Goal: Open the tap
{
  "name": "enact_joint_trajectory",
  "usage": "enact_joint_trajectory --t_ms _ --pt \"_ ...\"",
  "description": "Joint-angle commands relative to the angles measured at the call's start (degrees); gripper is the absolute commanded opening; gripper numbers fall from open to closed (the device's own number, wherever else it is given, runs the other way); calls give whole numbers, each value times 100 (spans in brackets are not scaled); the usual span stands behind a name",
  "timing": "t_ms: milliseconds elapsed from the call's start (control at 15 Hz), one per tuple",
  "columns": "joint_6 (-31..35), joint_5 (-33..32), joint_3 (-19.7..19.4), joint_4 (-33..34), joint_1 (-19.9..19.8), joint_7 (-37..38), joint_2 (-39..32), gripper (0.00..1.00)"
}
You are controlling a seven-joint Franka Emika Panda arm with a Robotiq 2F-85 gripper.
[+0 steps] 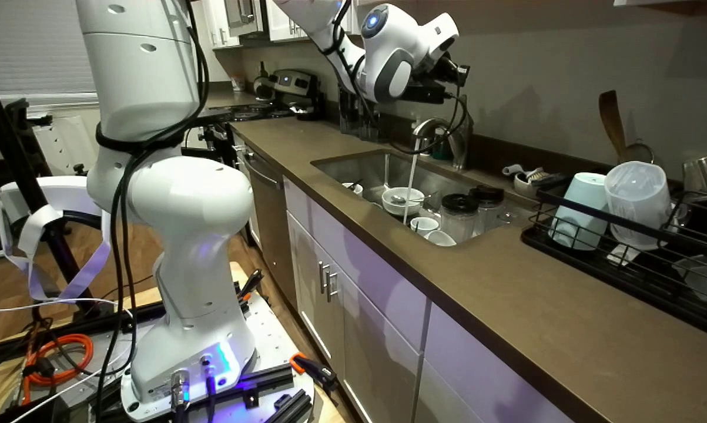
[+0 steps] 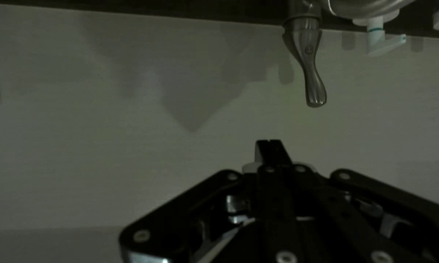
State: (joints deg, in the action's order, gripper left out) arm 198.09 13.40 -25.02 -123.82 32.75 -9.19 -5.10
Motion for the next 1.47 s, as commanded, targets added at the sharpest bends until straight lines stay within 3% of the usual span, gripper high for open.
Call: enact_joint_trajectory --t_ms 0,400,800,867,1400 --pt "0 500 -249 -811 359 -815 700 3" --pt "-1 1491 179 -1631 98 -2015 1247 3" --pt "0 2730 1082 -1934 -506 -3197 1542 4" --pt "-1 2924 1270 -1973 -638 -3382 1598 22" --pt "0 4357 3006 -2140 -2017 -4458 2088 69"
